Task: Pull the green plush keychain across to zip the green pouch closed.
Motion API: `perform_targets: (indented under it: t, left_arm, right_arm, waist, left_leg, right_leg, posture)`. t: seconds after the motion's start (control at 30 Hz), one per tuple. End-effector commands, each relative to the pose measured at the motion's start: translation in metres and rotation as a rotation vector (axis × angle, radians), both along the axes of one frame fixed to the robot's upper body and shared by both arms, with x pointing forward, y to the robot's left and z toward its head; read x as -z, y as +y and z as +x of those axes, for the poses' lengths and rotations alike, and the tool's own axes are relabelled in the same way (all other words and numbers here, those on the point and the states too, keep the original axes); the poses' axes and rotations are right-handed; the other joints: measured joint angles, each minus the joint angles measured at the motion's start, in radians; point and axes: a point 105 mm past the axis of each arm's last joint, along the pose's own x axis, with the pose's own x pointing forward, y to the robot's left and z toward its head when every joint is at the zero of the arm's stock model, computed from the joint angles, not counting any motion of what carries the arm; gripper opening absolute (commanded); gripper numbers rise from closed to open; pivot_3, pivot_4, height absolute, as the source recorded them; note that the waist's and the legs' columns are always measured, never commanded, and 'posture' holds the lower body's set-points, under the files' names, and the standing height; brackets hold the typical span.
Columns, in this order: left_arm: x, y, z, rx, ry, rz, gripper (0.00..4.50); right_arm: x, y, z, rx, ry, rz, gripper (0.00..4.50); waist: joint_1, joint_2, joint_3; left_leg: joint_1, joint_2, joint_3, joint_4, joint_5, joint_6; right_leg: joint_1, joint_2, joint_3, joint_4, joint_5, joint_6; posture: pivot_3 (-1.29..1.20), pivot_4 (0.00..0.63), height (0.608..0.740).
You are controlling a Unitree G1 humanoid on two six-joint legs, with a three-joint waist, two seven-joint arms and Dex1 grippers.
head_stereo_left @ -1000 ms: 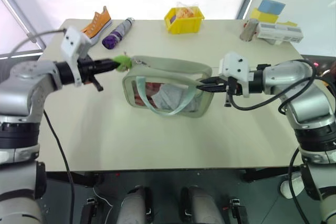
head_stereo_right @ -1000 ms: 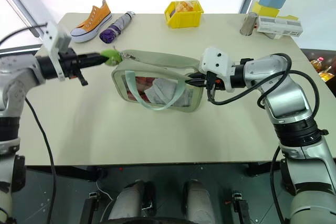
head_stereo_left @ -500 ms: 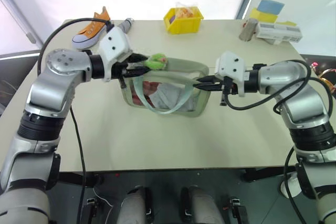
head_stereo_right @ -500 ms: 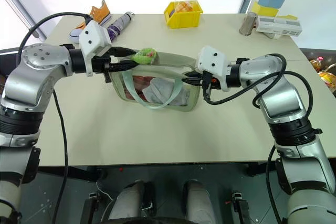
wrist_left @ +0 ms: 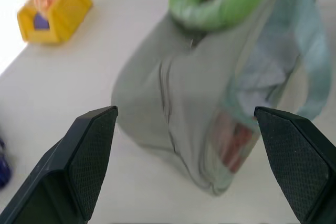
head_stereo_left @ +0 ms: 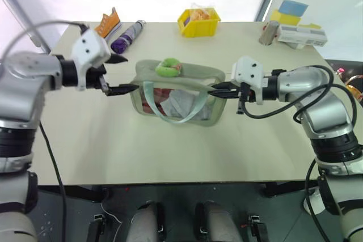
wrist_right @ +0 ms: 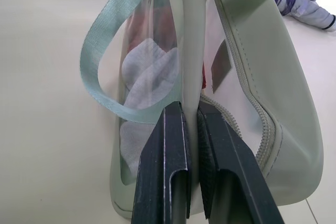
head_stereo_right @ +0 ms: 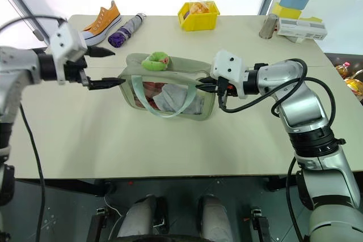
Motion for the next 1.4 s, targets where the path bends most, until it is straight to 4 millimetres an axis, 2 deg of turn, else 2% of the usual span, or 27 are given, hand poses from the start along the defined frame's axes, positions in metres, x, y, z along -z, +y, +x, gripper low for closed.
perform_targets:
  t: [0.03, 0.1, 0.2, 0.43, 0.47, 0.5, 0.57, 0.63, 0.7, 0.8, 1.0, 1.17, 1.4]
  left_arm:
    - [-0.001, -0.005, 0.007, -0.002, -0.059, -0.007, 4.45]
    - [0.002, -0.008, 0.01, 0.004, -0.058, -0.026, 4.45]
    - [0.004, -0.008, 0.009, 0.021, -0.05, -0.026, 3.6]
    - [0.004, -0.009, 0.003, 0.035, -0.035, -0.026, 0.02]
    - [0.004, -0.009, 0.004, 0.029, -0.037, -0.026, 0.02]
    - [0.004, -0.01, 0.004, 0.026, -0.04, -0.025, 0.0]
    - [0.004, -0.012, 0.004, 0.029, -0.04, -0.026, 0.0]
    - [0.005, -0.014, 0.001, 0.037, -0.035, -0.029, 0.0]
    - [0.005, -0.015, -0.001, 0.037, -0.03, -0.031, 0.0]
    - [0.005, -0.015, -0.002, 0.035, -0.025, -0.034, 0.0]
    - [0.003, -0.016, -0.004, 0.039, -0.032, -0.026, 0.0]
    - [0.003, -0.018, -0.004, 0.041, -0.033, -0.025, 0.0]
    - [0.005, -0.016, -0.003, 0.032, -0.037, -0.022, 0.0]
  right_arm:
    - [-0.009, 0.006, -0.002, -0.028, -0.032, 0.001, 0.0]
    - [-0.009, 0.006, -0.002, -0.028, -0.031, -0.001, 0.0]
    - [-0.009, 0.006, -0.002, -0.027, -0.032, -0.004, 0.0]
    - [-0.015, 0.003, 0.001, -0.008, -0.053, -0.002, 0.0]
    - [-0.018, 0.003, 0.001, -0.01, -0.053, -0.001, 0.0]
    - [-0.021, 0.004, 0.0, -0.017, -0.054, -0.003, 0.77]
    - [-0.029, 0.006, 0.0, -0.025, -0.073, -0.001, 1.58]
    - [-0.056, 0.022, 0.0, -0.042, -0.129, 0.067, 2.55]
    - [-0.072, 0.039, -0.003, -0.076, -0.159, 0.125, 2.55]
    - [-0.077, 0.058, -0.007, -0.112, -0.17, 0.166, 2.55]
    - [-0.067, 0.096, 0.003, -0.135, -0.181, 0.203, 2.55]
    - [-0.055, 0.1, 0.024, -0.056, -0.168, 0.184, 2.55]
    - [-0.052, 0.097, 0.023, -0.059, -0.026, 0.274, 2.55]
  waist:
    - [0.0, 0.0, 0.0]
    - [0.0, 0.0, 0.0]
    - [-0.004, 0.0, 0.0]
    - [-0.001, 0.0, 0.0]
    - [-0.001, 0.0, 0.0]
    - [-0.001, 0.0, 0.0]
    - [-0.001, 0.0, 0.0]
    - [-0.002, 0.0, 0.0]
    - [-0.006, 0.0, 0.0]
    - [-0.001, 0.0, 0.0]
    - [0.0, 0.0, 0.0]
    - [0.0, 0.0, 0.0]
    - [-0.001, 0.0, 0.0]
  left_leg:
    - [-0.001, 0.0, 0.0, 0.0, 0.0, 0.0]
    - [-0.001, 0.0, 0.0, 0.0, 0.0, 0.0]
    - [-0.001, 0.0, 0.0, 0.0, 0.0, 0.0]
    - [-0.001, 0.0, 0.0, 0.0, 0.0, 0.0]
    - [-0.001, 0.0, 0.0, 0.0, 0.0, 0.0]
    - [-0.001, 0.0, 0.0, 0.0, 0.0, 0.0]
    - [-0.001, 0.0, 0.0, 0.0, 0.0, 0.0]
    - [-0.002, 0.0, 0.0, 0.0, 0.0, 0.0]
    - [-0.002, 0.0, 0.0, 0.0, 0.0, 0.0]
    - [-0.002, 0.001, 0.0, 0.0, 0.0, 0.0]
    - [-0.003, 0.0, 0.0, 0.001, 0.0, 0.0]
    - [-0.003, 0.0, 0.0, 0.001, 0.0, 0.0]
    - [-0.003, 0.0, 0.0, 0.0, 0.0, 0.0]
  right_leg:
    - [0.0, 0.0, 0.0, 0.0, 0.0, 0.0]
    - [-0.001, 0.0, 0.0, 0.0, 0.0, 0.0]
    - [-0.001, 0.0, 0.0, 0.0, 0.0, 0.0]
    - [-0.001, 0.0, 0.0, 0.0, 0.0, 0.0]
    - [-0.001, 0.0, 0.0, 0.0, 0.0, 0.0]
    - [-0.001, 0.0, 0.0, 0.0, 0.0, 0.0]
    - [-0.001, 0.0, 0.0, 0.0, 0.0, 0.0]
    - [-0.001, 0.0, 0.0, 0.0, 0.0, 0.0]
    - [-0.002, 0.0, 0.0, 0.001, 0.0, 0.0]
    - [-0.003, 0.0, 0.0, 0.002, 0.0, 0.0]
    - [-0.003, -0.001, 0.0, 0.001, 0.0, 0.0]
    - [-0.003, -0.001, 0.0, 0.001, 0.0, 0.0]
    - [-0.003, -0.001, 0.0, 0.001, 0.0, 0.0]
  posture:
    - [0.0, 0.15, 0.74]
    - [0.0, 0.15, 0.74]
    - [0.0, 0.15, 0.74]
    - [0.0, 0.15, 0.74]
    - [0.0, 0.15, 0.74]
    - [0.0, 0.15, 0.74]
    - [0.0, 0.15, 0.74]
    - [0.0, 0.15, 0.74]
    - [0.0, 0.15, 0.74]
    - [0.0, 0.15, 0.74]
    - [0.0, 0.15, 0.74]
    - [0.0, 0.15, 0.74]
    - [0.0, 0.15, 0.74]
